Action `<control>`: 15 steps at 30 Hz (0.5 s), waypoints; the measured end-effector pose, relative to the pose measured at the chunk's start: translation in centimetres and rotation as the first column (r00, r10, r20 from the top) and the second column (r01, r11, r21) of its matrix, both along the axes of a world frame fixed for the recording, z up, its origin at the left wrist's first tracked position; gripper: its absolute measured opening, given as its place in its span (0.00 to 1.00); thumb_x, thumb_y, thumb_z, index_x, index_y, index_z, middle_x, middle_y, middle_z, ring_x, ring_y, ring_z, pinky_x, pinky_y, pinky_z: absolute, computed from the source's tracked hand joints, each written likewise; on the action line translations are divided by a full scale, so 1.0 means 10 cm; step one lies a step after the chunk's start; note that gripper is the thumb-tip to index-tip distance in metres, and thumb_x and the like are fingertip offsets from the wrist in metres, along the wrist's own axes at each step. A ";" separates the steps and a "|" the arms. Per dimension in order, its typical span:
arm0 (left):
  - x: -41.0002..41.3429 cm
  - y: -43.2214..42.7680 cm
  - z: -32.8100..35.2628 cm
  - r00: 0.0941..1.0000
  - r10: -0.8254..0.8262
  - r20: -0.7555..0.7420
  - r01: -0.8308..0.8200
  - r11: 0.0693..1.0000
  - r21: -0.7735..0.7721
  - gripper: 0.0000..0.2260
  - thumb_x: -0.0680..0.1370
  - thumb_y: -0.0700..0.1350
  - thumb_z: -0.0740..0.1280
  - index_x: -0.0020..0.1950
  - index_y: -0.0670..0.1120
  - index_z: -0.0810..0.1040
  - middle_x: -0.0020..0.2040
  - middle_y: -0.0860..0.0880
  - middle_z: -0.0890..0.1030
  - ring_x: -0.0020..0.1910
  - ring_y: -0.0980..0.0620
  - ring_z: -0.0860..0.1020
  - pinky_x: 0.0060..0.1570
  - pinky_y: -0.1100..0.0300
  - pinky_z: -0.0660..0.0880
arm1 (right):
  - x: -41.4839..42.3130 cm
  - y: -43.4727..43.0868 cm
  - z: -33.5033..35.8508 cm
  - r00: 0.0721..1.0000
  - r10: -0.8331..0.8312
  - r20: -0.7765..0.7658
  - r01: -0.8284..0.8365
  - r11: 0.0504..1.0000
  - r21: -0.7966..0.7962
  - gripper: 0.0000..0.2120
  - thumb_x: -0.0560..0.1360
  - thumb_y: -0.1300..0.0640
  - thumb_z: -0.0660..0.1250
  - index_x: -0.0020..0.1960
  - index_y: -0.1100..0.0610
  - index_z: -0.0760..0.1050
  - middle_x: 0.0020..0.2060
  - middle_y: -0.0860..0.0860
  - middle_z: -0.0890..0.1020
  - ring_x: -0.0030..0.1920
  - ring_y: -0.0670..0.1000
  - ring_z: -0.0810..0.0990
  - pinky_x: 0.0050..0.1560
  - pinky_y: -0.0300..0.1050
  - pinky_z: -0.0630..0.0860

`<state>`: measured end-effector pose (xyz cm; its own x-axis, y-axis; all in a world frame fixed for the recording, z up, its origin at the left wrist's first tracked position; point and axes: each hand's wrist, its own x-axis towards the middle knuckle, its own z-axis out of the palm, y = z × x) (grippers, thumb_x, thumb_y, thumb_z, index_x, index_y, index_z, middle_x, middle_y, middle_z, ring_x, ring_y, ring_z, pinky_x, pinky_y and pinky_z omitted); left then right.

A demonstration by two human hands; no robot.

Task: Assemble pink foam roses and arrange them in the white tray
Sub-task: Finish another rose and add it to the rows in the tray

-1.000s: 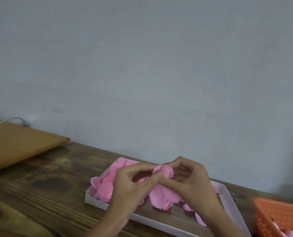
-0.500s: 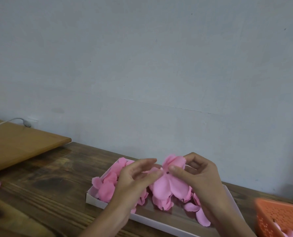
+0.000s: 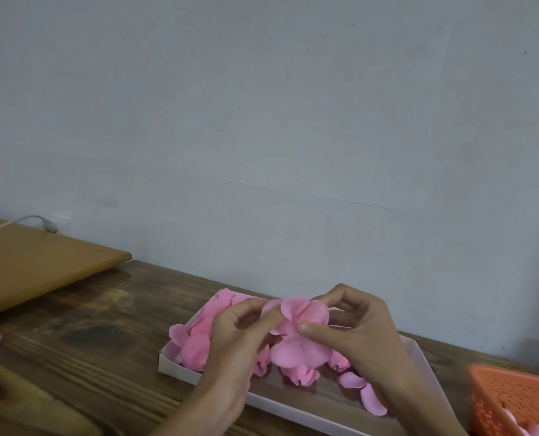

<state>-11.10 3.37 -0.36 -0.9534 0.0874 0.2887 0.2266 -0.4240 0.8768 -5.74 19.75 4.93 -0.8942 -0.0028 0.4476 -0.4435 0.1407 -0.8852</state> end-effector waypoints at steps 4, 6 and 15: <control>0.02 -0.01 0.02 1.000 -0.017 0.013 0.017 0.998 0.056 0.17 0.69 0.50 0.78 0.49 0.38 0.87 0.52 0.33 0.85 0.56 0.30 0.83 0.61 0.31 0.78 | 0.01 -0.03 0.00 0.999 -0.007 -0.032 0.008 0.999 0.039 0.12 0.63 0.58 0.83 0.40 0.57 0.81 0.42 0.58 0.88 0.44 0.58 0.88 0.41 0.48 0.85; 0.01 -0.01 0.02 0.999 -0.035 0.015 0.034 0.997 0.073 0.15 0.73 0.48 0.76 0.50 0.37 0.86 0.53 0.31 0.84 0.57 0.29 0.83 0.63 0.28 0.76 | 0.02 -0.05 0.00 0.999 -0.005 -0.035 0.007 0.999 0.053 0.12 0.63 0.59 0.83 0.40 0.58 0.82 0.42 0.58 0.88 0.45 0.58 0.88 0.43 0.50 0.85; 0.00 0.06 -0.07 0.932 -0.238 0.273 0.112 0.906 0.408 0.29 0.77 0.64 0.66 0.51 0.37 0.85 0.61 0.30 0.82 0.58 0.28 0.83 0.66 0.28 0.73 | -0.03 -0.15 -0.10 0.999 0.031 0.014 -0.032 0.997 0.067 0.11 0.66 0.64 0.82 0.42 0.58 0.81 0.42 0.59 0.88 0.44 0.59 0.88 0.41 0.54 0.85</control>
